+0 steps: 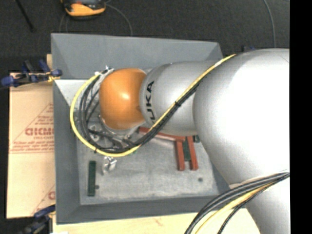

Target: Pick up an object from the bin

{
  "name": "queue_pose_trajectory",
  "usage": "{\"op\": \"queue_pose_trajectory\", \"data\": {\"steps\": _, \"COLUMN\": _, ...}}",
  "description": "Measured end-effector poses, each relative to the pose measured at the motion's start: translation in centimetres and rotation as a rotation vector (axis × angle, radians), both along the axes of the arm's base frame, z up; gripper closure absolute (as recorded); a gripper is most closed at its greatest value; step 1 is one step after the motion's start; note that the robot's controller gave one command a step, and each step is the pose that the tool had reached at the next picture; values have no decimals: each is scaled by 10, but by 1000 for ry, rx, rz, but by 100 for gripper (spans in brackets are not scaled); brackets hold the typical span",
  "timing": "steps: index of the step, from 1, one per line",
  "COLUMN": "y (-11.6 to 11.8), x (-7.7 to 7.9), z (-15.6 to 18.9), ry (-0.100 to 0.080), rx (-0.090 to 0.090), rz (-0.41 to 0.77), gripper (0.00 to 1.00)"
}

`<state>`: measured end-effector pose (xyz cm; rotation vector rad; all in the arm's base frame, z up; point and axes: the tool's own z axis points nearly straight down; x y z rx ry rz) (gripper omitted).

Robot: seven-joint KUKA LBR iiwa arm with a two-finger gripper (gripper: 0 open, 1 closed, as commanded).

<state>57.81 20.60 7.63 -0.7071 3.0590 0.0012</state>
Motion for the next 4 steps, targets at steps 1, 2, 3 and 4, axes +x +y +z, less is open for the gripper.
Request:
{"op": "queue_pose_trajectory", "data": {"steps": 1, "y": 29, "x": -70, "z": 5, "ry": -2, "rx": -3, "rz": 391, "gripper": 100}}
{"op": "queue_pose_trajectory", "data": {"steps": 2, "y": 29, "x": -70, "z": 5, "ry": -2, "rx": -3, "rz": 389, "gripper": 100}}
{"op": "queue_pose_trajectory", "data": {"steps": 3, "y": 22, "x": -68, "z": 35, "ry": 2, "rx": -2, "rz": 374, "gripper": 100}}
{"op": "queue_pose_trajectory", "data": {"steps": 4, "y": 14, "x": -62, "z": 57, "ry": -4, "rx": 0, "rz": 404, "gripper": 0}}
